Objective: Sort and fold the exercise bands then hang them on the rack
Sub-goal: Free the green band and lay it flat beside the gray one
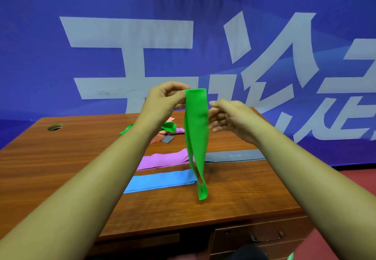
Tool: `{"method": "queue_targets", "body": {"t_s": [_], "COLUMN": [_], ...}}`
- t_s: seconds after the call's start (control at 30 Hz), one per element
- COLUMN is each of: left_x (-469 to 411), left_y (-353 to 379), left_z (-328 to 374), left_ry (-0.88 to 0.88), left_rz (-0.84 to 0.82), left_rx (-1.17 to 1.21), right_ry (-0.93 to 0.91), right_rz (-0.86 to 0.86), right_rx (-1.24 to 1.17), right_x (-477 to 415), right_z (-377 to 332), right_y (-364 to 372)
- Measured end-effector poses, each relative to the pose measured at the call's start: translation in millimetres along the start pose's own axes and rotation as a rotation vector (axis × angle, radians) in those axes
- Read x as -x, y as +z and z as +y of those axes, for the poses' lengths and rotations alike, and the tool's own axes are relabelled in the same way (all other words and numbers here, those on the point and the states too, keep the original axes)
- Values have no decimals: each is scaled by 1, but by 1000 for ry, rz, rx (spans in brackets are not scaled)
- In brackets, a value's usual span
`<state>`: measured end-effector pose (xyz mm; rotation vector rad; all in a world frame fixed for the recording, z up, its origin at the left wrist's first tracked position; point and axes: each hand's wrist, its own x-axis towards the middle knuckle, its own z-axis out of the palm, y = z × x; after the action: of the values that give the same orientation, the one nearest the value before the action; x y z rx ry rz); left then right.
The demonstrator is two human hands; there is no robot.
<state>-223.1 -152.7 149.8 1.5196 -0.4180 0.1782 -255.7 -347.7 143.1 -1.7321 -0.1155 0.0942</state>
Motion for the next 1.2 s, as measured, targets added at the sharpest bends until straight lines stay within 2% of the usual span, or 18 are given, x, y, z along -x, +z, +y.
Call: {"method": "queue_targets", "body": {"t_s": [0.03, 0.1, 0.23, 0.4, 0.47, 0.53, 0.63, 0.7, 0.9, 1.1, 1.2], "left_x": [1, 3, 6, 7, 6, 8, 19, 28, 57, 78, 81], "left_y": [1, 3, 7, 12, 15, 19, 24, 28, 34, 42, 44], "left_z": [2, 4, 3, -2, -6, -16, -43, -61, -97, -116, -126], "left_ry": [5, 13, 29, 14, -29, -103, -139, -193, -393, -562, -596], "left_rz": [-19, -61, -126, -84, -101, -198, -436, -546, -618, -713, -657], "left_rx": [-21, -60, -133, -76, 35, 103, -124, -122, 124, 109, 48], "right_ry": [-29, -156, -376, -402, -402, -385, -343, -316, -182, -46, 39], "right_rz": [74, 167, 126, 95, 134, 182, 245, 293, 445, 686, 737], "right_rx": [82, 100, 109, 256, 274, 197, 71, 81, 19, 19, 33], "right_x": [-2, -6, -6, -4, -4, -4, -5, -5, -8, -4, 4], "right_z": [0, -1, -13, -23, -24, -25, -27, -26, 2, 50, 88], "right_y": [1, 2, 2, 6, 6, 4, -6, -14, -46, -82, -102]}}
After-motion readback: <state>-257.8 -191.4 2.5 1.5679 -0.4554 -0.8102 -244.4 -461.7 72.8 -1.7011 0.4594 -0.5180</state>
